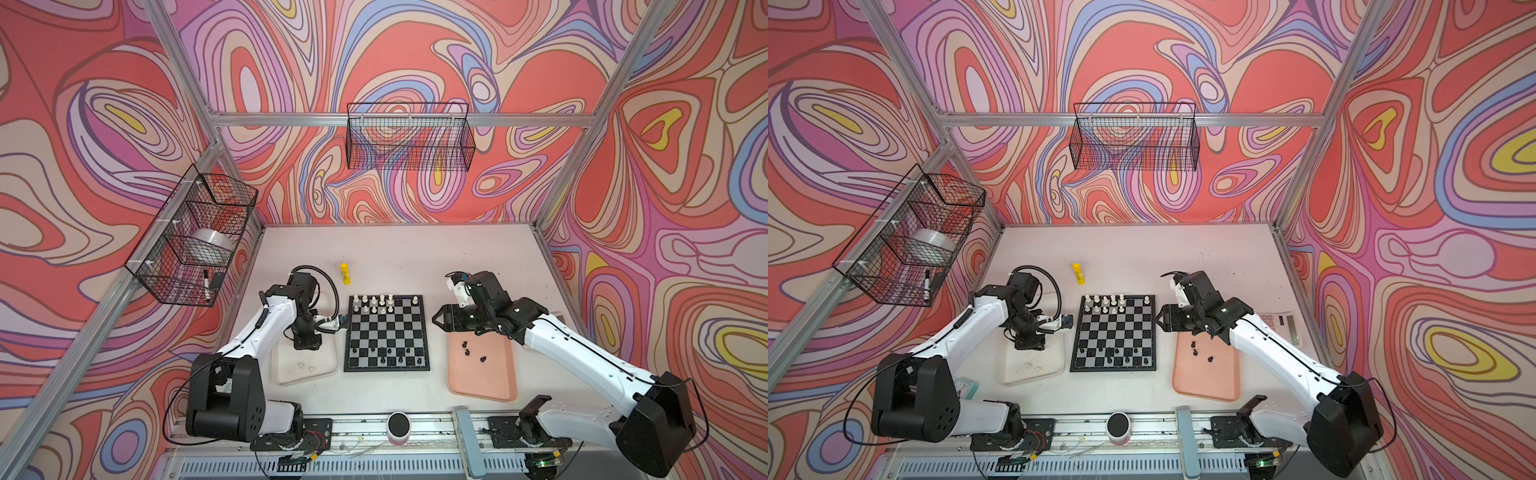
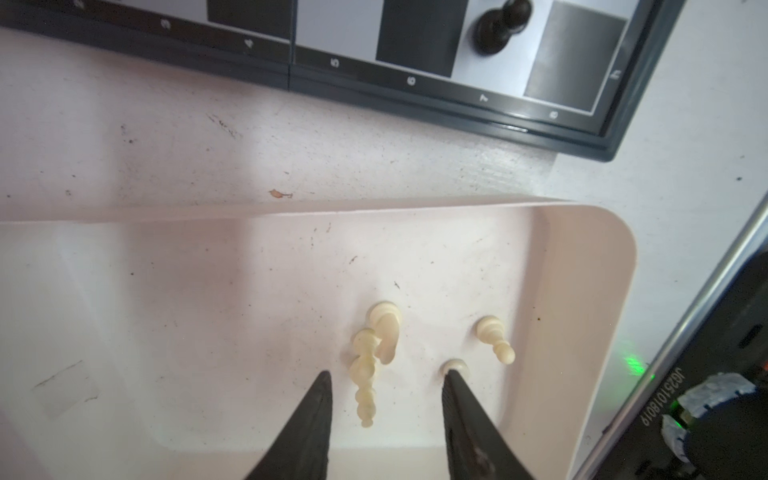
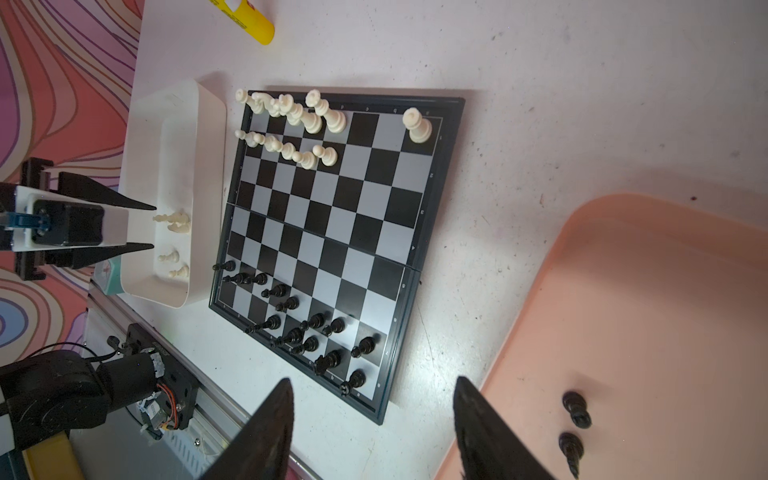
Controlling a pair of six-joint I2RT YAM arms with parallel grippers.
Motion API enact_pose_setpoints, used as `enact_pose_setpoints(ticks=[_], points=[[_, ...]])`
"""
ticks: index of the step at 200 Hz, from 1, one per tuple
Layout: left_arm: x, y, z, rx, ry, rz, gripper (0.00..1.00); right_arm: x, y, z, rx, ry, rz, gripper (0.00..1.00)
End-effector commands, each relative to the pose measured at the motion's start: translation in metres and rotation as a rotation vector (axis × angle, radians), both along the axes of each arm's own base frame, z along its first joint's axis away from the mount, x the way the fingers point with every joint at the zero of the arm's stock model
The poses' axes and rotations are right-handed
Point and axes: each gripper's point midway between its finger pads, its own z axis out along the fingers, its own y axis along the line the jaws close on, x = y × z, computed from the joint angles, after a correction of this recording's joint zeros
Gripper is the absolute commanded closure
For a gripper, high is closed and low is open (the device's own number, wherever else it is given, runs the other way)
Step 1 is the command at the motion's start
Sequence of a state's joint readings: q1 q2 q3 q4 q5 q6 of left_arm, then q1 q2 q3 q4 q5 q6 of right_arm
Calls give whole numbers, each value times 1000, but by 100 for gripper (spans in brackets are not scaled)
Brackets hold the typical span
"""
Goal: Set up the chess pieces on the board
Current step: 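Return the left gripper to the white tray while the right moves toward the board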
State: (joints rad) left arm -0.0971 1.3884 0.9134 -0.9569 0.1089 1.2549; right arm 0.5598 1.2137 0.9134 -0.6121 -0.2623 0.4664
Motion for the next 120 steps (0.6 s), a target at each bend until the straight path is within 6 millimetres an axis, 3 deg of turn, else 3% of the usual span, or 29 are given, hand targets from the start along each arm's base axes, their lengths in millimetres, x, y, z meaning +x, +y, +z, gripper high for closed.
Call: enact_pose_setpoints(ticks=[1, 120], points=[[-5, 4, -11, 20, 30, -49, 56, 1, 2, -4, -5, -2, -5, 37], [-7, 9, -34, 50, 43, -85, 62, 0, 1, -6, -15, 2, -8, 37]])
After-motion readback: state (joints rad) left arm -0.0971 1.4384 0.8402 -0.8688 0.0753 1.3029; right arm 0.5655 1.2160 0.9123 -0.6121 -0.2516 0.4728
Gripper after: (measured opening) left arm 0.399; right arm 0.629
